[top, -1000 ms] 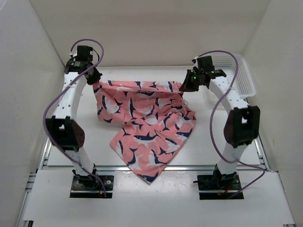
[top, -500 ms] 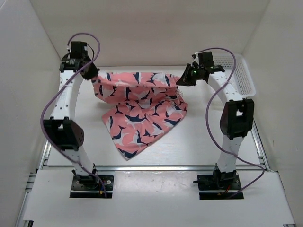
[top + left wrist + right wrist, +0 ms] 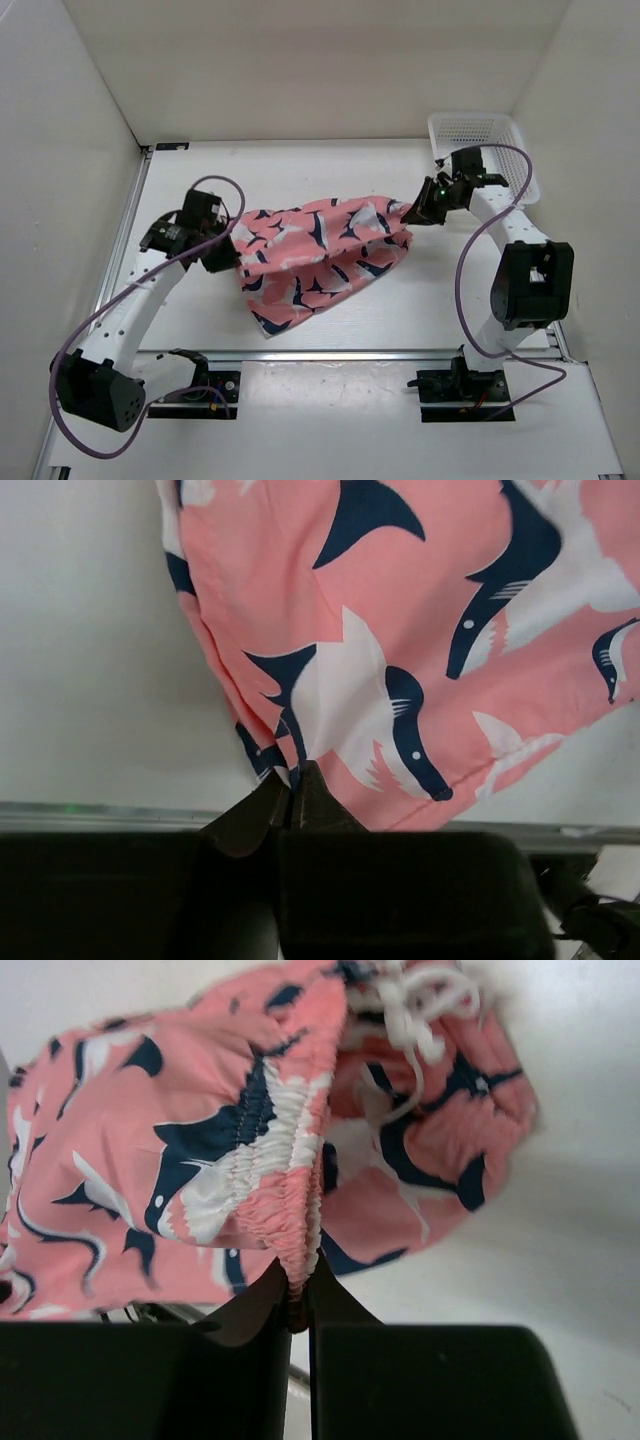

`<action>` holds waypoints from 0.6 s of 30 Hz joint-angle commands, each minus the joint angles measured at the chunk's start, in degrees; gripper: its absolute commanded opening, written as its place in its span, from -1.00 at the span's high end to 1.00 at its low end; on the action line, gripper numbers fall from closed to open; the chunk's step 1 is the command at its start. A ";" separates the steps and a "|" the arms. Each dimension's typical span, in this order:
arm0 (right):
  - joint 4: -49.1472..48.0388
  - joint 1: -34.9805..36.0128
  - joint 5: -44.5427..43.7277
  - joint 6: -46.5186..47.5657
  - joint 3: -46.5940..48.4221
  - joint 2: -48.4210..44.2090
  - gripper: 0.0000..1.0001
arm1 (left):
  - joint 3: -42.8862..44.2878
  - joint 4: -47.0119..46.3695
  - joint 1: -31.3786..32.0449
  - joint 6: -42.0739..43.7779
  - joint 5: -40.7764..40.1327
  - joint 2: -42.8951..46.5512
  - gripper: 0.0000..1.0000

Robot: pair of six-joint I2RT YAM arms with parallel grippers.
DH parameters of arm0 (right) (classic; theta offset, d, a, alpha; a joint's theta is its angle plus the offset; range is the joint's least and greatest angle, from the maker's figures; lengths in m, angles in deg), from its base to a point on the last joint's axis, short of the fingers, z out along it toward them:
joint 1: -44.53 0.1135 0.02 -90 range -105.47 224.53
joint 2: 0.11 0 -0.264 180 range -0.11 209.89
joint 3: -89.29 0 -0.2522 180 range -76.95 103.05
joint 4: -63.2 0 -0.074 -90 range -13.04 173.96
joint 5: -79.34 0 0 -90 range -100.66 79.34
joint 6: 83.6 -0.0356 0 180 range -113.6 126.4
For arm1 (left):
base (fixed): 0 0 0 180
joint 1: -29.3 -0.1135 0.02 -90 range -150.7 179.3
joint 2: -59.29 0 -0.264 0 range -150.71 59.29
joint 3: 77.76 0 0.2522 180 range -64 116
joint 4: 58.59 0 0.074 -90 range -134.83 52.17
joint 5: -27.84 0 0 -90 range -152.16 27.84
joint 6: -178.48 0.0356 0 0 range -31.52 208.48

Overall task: Fold and stack the shorts
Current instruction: Fold the shorts

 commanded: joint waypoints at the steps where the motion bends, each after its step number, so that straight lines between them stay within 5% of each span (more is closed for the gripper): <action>1: 1.98 -0.03 -1.07 1.88 -4.19 -4.54 0.92 | -5.80 0.24 3.67 -4.24 0.29 2.14 0.79; 10: -3.99 -0.03 -7.05 0.83 -9.58 -4.81 0.98 | -14.52 -4.24 13.61 -16.03 -4.64 1.27 0.79; 18: -3.20 -0.03 -6.44 -0.40 -0.64 -4.47 0.98 | -0.48 1.64 10.90 -13.14 -12.28 -4.33 0.79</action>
